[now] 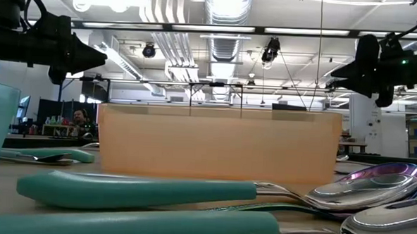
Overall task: Sort silverware by color (type)
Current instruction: Put the green spoon into the blue bin
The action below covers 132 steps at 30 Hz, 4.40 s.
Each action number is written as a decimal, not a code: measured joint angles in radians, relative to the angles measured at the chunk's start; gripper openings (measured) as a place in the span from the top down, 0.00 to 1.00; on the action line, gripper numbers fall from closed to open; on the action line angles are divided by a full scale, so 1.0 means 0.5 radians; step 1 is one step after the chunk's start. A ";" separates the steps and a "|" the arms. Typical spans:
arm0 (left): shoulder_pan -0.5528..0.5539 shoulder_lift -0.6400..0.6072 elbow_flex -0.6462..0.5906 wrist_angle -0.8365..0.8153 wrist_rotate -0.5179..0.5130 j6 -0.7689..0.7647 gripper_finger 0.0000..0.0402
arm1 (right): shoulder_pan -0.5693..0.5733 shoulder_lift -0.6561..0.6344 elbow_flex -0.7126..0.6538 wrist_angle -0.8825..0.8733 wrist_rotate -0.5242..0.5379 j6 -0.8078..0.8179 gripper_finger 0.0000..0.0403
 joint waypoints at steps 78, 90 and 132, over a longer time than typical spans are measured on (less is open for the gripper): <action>-0.001 -0.001 -0.001 0.000 0.000 0.000 0.76 | 0.009 2.079 1.187 -1.365 -0.527 -1.415 0.59; 0.000 0.000 0.000 0.000 0.000 0.000 0.76 | 0.009 2.343 1.296 -1.261 -0.389 -2.004 0.59; 0.000 -0.001 0.000 0.000 0.000 0.000 0.76 | 0.009 2.462 1.474 -1.252 -0.324 -1.472 0.91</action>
